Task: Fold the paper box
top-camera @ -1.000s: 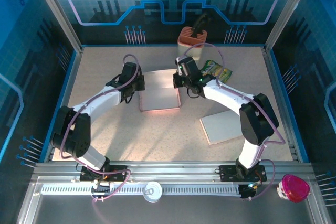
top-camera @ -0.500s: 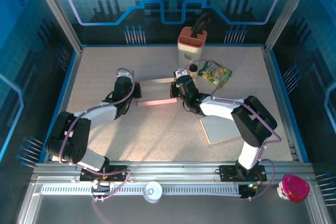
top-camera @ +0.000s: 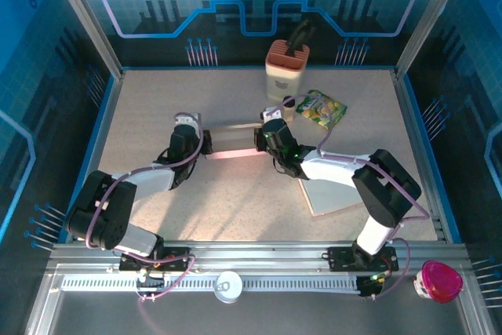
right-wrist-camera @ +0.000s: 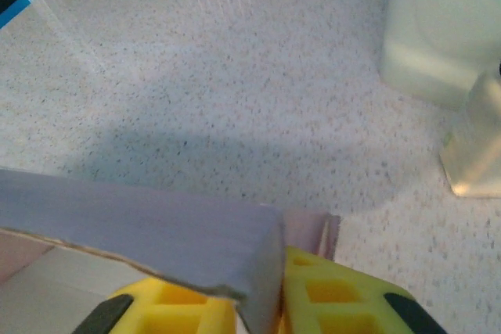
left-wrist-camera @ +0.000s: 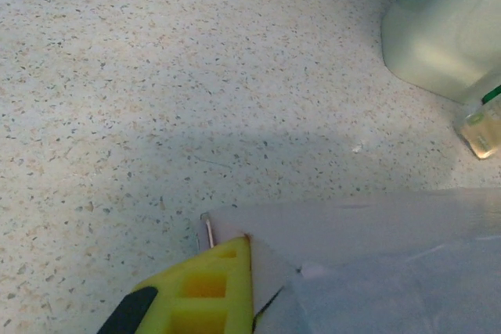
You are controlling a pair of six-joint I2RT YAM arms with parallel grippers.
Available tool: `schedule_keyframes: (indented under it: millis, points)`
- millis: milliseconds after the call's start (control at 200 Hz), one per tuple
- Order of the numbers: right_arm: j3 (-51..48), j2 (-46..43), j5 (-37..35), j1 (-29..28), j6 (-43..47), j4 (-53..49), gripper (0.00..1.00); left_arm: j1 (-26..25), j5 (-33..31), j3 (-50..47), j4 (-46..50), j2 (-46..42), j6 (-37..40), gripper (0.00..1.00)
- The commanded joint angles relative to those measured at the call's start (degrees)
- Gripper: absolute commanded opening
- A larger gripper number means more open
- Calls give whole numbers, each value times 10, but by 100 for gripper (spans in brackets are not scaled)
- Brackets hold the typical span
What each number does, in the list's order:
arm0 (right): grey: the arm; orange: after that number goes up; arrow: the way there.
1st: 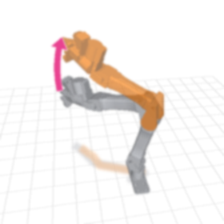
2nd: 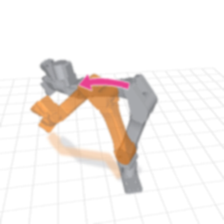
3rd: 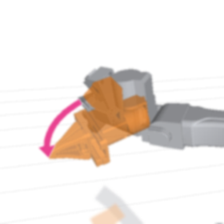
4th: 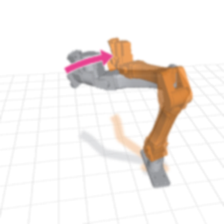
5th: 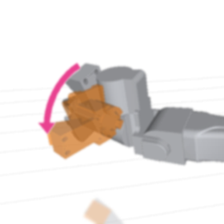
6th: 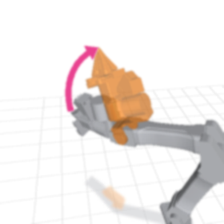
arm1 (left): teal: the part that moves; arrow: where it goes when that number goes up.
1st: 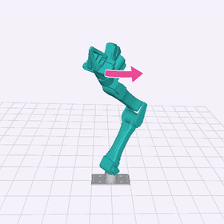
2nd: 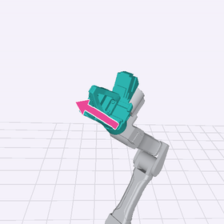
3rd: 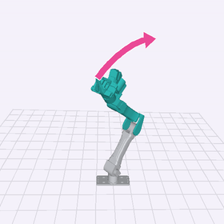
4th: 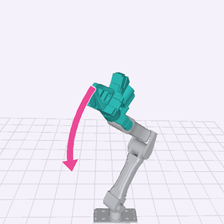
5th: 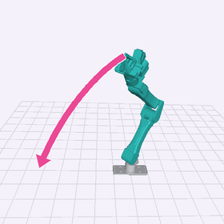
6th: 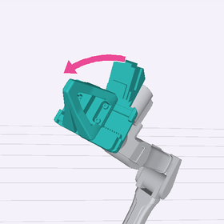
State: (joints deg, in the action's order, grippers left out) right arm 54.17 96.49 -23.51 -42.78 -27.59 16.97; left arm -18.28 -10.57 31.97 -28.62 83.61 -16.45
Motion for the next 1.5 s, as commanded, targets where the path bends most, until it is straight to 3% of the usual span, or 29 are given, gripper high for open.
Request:
schedule_keyframes:
  millis: [0, 115, 235, 440, 740, 970, 1166, 1496]
  points:
    - [8, -38, 35, -20, -89, -108, 35, -43, -16, 0, 18, -16, 9, 0]
    - [-8, -62, 85, -17, -155, -146, 53, -66, -89, -13, 28, -13, 6, 0]
    - [-18, -77, 138, -13, -194, -160, 61, -82, -119, -27, 23, -12, -6, 0]
    - [-31, -120, 152, -15, -247, -202, 65, -110, -169, -30, 40, -22, -14, 0]
    - [-80, -232, 128, -50, -353, -228, 68, -120, -189, -44, 48, -37, -40, 0]
    - [-111, -308, 34, -104, -532, -207, 68, -129, -204, -52, 52, -48, -52, 0]
    - [-57, -249, -22, -124, -688, -171, 66, -139, -220, -58, 54, -56, -60, 0]
    - [55, -105, -1, -92, -779, -161, 62, -159, -244, -59, 58, -58, -69, 0]
